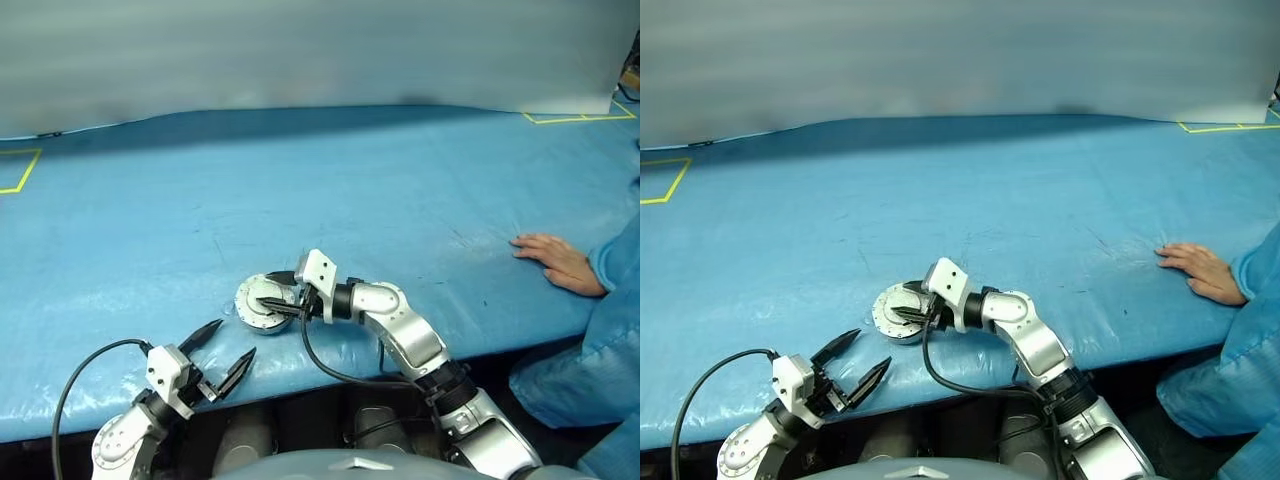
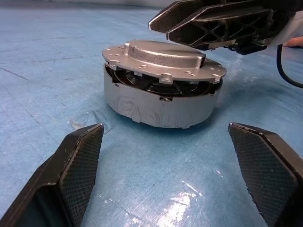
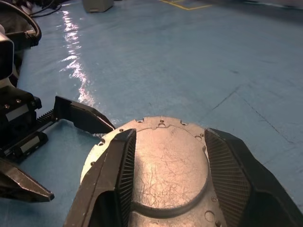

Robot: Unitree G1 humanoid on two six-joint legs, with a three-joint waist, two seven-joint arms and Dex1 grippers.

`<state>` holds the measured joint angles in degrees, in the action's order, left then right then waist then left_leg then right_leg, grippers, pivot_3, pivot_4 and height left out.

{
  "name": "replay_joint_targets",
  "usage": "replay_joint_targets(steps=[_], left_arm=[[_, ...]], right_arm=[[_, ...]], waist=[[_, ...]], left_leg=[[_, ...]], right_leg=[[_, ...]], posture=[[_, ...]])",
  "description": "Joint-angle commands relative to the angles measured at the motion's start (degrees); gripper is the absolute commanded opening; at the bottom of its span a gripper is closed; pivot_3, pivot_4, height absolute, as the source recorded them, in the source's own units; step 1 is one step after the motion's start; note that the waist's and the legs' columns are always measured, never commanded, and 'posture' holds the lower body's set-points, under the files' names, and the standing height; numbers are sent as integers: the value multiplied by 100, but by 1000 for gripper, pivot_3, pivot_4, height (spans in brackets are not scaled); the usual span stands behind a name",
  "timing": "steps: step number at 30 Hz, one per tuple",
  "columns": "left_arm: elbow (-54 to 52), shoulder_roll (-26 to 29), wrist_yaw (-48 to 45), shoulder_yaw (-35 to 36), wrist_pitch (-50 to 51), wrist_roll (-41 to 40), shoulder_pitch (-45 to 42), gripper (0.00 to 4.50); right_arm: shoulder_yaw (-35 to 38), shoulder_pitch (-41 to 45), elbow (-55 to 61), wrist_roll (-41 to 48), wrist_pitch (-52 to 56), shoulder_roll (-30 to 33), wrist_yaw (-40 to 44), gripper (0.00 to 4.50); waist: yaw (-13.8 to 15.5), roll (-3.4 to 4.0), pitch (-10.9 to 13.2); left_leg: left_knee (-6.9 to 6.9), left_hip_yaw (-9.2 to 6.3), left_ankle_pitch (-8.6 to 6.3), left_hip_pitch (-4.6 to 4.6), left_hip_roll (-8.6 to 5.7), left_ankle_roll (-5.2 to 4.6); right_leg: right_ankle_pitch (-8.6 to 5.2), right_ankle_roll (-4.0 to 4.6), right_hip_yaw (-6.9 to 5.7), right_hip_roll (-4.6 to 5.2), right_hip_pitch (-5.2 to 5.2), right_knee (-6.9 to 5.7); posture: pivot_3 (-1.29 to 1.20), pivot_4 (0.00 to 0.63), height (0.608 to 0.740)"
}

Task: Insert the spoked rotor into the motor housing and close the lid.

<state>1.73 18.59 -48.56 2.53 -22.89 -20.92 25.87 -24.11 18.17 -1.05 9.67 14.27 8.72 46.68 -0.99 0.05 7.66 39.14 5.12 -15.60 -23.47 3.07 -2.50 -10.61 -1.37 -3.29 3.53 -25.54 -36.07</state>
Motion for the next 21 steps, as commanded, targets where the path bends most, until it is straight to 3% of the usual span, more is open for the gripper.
replay_joint_targets(steps=[1, 4, 21], left_arm=[[11, 0, 62, -19, 24, 49, -53, 4500], [36, 16, 48, -4, 37, 35, -85, 4500], [236, 19, 9, 51, -58, 40, -87, 4500]], right_arm=[[113, 77, 399, 235, 45, -40, 97, 3524], [101, 65, 467, 297, 108, -63, 85, 4475], [-168, 110, -107, -176, -152, -209, -144, 4475]], waist=[[14, 1, 1], [26, 1, 1], [24, 3, 2]], left_leg=[[0, -1, 0, 0, 0, 0], [0, -3, 0, 0, 0, 0], [0, -6, 0, -3, 1, 0]], right_leg=[[0, 0, -1, 0, 0, 0], [0, 0, -3, 0, 0, 0], [0, 0, -7, -1, 0, 2]], posture=[[0, 150, 740], [0, 150, 740], [0, 150, 740]])
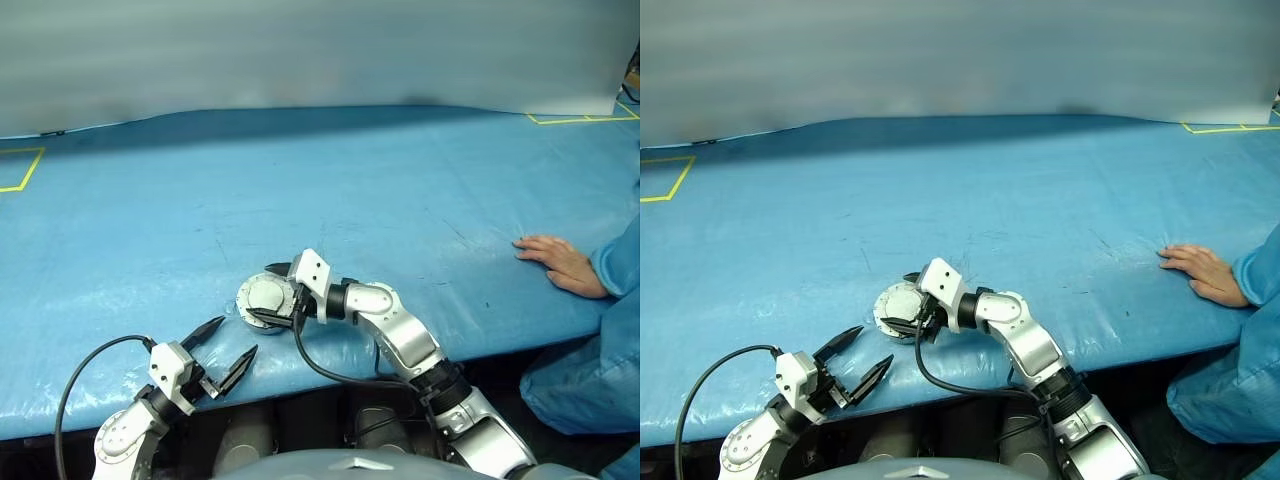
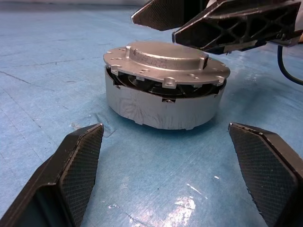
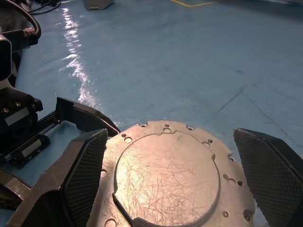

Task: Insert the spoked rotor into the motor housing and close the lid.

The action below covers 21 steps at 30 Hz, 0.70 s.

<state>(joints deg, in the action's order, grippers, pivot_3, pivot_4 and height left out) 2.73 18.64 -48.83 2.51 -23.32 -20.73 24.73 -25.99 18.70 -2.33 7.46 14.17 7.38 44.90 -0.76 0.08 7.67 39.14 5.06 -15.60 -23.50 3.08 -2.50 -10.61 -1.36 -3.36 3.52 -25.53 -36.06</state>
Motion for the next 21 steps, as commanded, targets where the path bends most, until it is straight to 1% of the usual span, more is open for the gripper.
replay_joint_targets(steps=[1, 4, 8, 14, 17, 19, 21], left_arm=[[129, 11, 48, 47, -16, 33, 29, 4500], [85, -16, 128, 39, -18, 79, 28, 4500], [-9, -8, 146, -1, 46, 91, 45, 4500], [-90, 4, 185, -8, 91, 81, 58, 4500], [-127, 4, 184, -33, 131, 70, 57, 4500], [-146, -8, 185, -54, 149, 68, 55, 4500], [-157, -21, 193, -66, 155, 71, 50, 4500]], right_arm=[[33, 51, -14, 39, -136, -99, 14, 4475], [121, 29, -81, 158, -54, -179, 40, 4475], [3, 32, -118, -1, -109, -76, 102, 4475], [20, 26, -233, -126, -197, -3, 56, 4475], [52, 30, -291, -147, -222, -3, 39, 3884], [26, 28, -328, -180, -213, 16, 58, 3262], [-9, 22, -352, -215, -228, 35, 85, 3262]], waist=[[-1, 0, 0], [-3, 1, 0], [-1, 2, 1], [-2, 2, 1], [-3, 2, 1], [-1, 2, 1], [0, 1, 1]], left_leg=[[0, 0, 0, 0, 0, 0], [1, 0, 0, 0, 0, 0], [0, -1, 0, 0, 0, 0], [0, -1, 0, 0, 0, 0], [0, -1, 0, 0, 0, 0], [0, -1, 0, 1, 0, 0], [1, -1, 0, 1, 0, 0]], right_leg=[[0, 0, 0, 0, 0, 0], [0, 0, 0, 0, 1, 0], [0, 0, -1, 1, 1, 0], [0, 0, -1, 1, 0, 0], [0, 0, -1, 0, 1, 0], [0, 0, -1, 0, 1, 0], [0, 0, -1, 1, 2, 0]], posture=[[0, 150, 740], [0, 150, 740], [0, 150, 740], [0, 150, 740], [0, 150, 740], [0, 150, 740], [0, 150, 740]])
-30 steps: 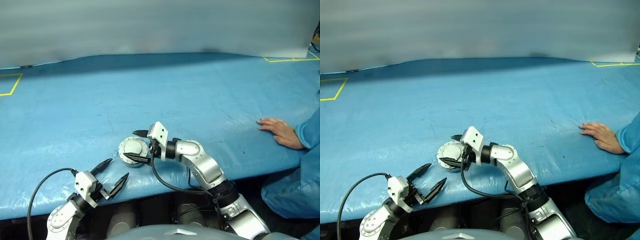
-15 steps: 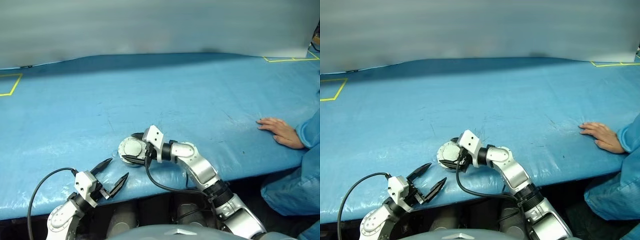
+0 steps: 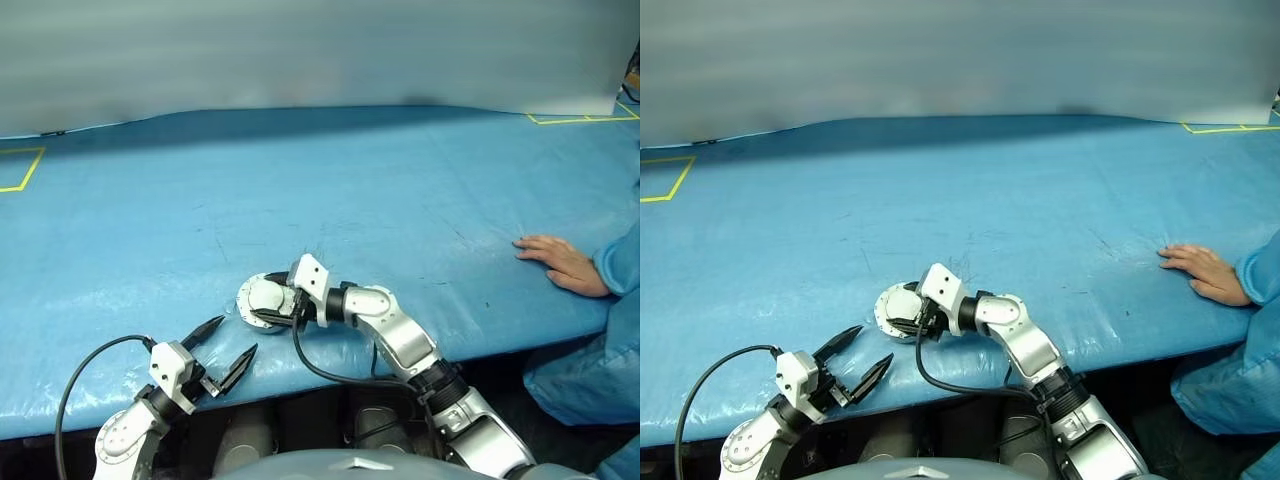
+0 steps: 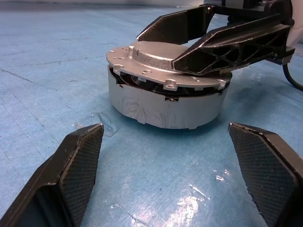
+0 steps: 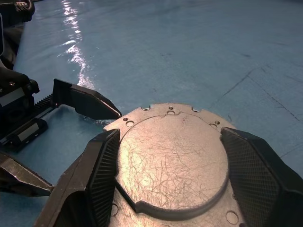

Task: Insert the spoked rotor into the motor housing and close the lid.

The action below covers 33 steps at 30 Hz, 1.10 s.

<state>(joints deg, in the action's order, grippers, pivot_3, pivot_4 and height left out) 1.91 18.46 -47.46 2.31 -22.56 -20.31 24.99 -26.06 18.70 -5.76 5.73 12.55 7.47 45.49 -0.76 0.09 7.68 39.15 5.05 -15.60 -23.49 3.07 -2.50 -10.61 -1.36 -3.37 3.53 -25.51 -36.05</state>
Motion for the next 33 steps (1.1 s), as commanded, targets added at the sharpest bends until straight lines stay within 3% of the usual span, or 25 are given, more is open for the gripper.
replay_joint_targets(steps=[1, 11, 18, 33], left_arm=[[-82, -7, 62, -50, 83, 31, 23, 4500], [-150, -44, 154, -82, 111, 38, 80, 4500], [-306, -61, 179, -135, 215, -24, 138, 4500], [-222, -13, 118, -74, 236, -75, 149, 4500]], right_arm=[[-3, 23, -18, -50, -72, 27, 29, 3262], [228, 128, 330, 534, 582, -35, 400, 3262], [-23, 293, 108, -41, 269, 117, 187, 3262], [-91, 280, -130, -166, 224, 121, 185, 3262]], waist=[[1, 0, 0], [7, 0, 0], [5, 4, 3], [-7, 3, 2]], left_leg=[[0, 0, 0, 0, -1, 0], [0, -1, 0, -1, -2, 0], [-1, -3, 0, -6, -3, 0], [0, -2, 0, -3, -2, 0]], right_leg=[[0, 0, 0, 1, 0, 0], [0, 0, -1, 3, 0, 1], [0, 0, -4, 5, -3, 4], [0, 0, -3, 2, 0, 3]], posture=[[0, 150, 740], [0, 150, 740], [0, 150, 740], [0, 150, 740]])
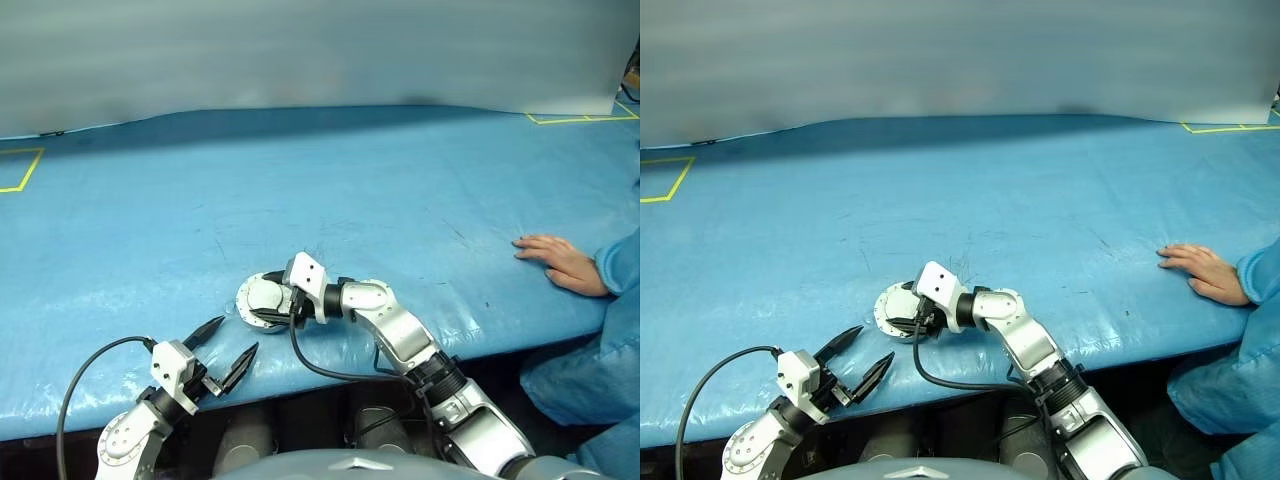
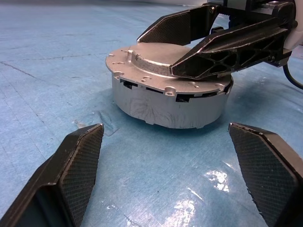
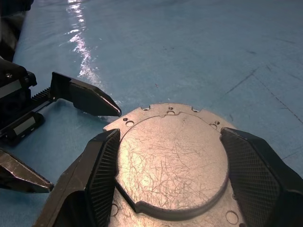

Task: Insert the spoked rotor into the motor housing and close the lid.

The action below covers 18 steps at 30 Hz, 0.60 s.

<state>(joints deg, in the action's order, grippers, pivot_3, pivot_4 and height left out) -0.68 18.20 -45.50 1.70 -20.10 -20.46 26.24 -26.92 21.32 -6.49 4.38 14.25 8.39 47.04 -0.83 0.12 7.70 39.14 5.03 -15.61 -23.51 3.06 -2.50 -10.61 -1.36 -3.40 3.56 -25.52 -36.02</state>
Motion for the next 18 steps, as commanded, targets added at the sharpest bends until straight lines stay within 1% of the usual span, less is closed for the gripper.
replay_joint_targets(steps=[1, 7, 18], left_arm=[[65, 15, -92, -6, -17, -60, 16, 4500], [67, 5, -150, -29, 33, -84, -16, 4500], [-391, 16, -63, -137, 419, -120, 34, 4500]], right_arm=[[7, 24, -51, -16, 67, 30, 42, 3262], [13, 63, 65, 24, 90, 77, 127, 3262], [-14, 95, 69, -53, 24, 189, 190, 3262]], waist=[[1, 0, 0], [8, 0, 0], [13, 0, 0]], left_leg=[[0, 0, 0, 0, 0, 0], [0, 0, 0, -1, 0, 0], [0, -1, 0, -2, -1, 0]], right_leg=[[0, 0, 0, 0, 0, 0], [0, 0, -1, 1, 0, 0], [0, 0, -1, 1, -1, 1]], posture=[[0, 150, 740], [0, 150, 740], [0, 150, 740]])
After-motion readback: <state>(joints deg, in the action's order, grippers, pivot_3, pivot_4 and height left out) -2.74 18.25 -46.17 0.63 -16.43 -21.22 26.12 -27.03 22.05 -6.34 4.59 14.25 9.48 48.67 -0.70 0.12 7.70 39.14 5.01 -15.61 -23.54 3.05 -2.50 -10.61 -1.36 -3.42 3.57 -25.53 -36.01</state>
